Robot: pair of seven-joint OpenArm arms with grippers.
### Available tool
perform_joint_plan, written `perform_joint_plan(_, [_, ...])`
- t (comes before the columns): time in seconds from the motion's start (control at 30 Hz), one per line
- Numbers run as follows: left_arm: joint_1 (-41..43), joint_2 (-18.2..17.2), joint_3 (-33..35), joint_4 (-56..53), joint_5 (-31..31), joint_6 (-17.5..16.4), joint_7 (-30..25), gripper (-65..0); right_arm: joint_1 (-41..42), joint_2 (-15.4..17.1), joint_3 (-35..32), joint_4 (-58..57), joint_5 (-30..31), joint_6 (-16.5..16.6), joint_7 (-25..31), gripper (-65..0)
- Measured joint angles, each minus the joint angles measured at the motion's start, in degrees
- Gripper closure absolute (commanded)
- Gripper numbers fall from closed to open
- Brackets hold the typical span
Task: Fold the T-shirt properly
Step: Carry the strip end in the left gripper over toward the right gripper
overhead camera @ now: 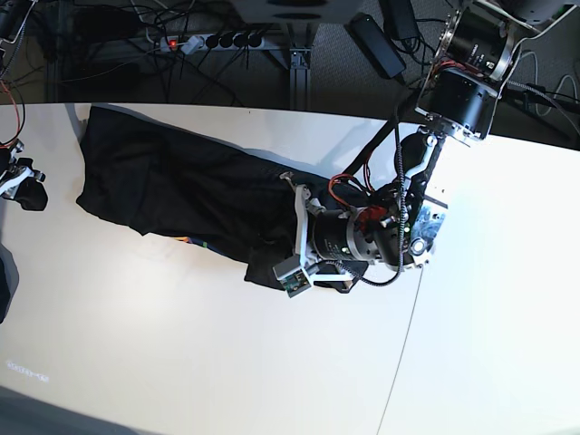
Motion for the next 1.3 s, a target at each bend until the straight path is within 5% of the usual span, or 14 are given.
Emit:
perform_joint_plan(0.1, [0.2, 0.0, 0.3, -0.7, -2.2, 0.0, 1.2, -33.5, 0.0, 0.0, 0.0, 0.0, -0.3, 0.0, 0.2, -0.1])
perform_joint_plan(0.13, [0.4, 0.0, 0.5, -0.8, -2.3, 0.0, 1.2, -38.5, 0.0, 0.0, 0.0, 0.0, -1.5, 0.0, 1.0, -11.0])
perform_joint_plan(0.2, [0.9, 0.0, 0.9, -0.9, -3.9, 0.1, 1.2, -39.7, 0.0, 0.0, 0.0, 0.0, -3.2, 0.0, 1.5, -33.3])
perform_joint_plan(0.27, [1.1, 0.0, 1.8, -0.9, -6.4, 0.1, 1.3, -39.7, 0.0, 0.0, 0.0, 0.0, -4.3, 0.0, 1.5, -44.6])
perform_joint_plan(0.4, [1.1, 0.4, 4.0, -0.9, -9.6, 0.3, 1.3, -39.6, 0.0, 0.0, 0.0, 0.0, -3.9, 0.0, 1.5, -44.4])
perform_joint_plan(0.8, [2.6, 8.7, 10.0, -0.9, -7.1, 0.3, -0.2, -39.6, -1.9, -0.7, 0.0, -5.2, -0.2, 0.0, -1.7, -44.4])
perform_joint_plan(1.3, [2.6, 10.5, 6.4, -0.9, -5.5, 0.3, 1.4, -39.6, -3.3, -12.0, 0.5, -8.0, 4.3, 0.0, -1.0, -44.3])
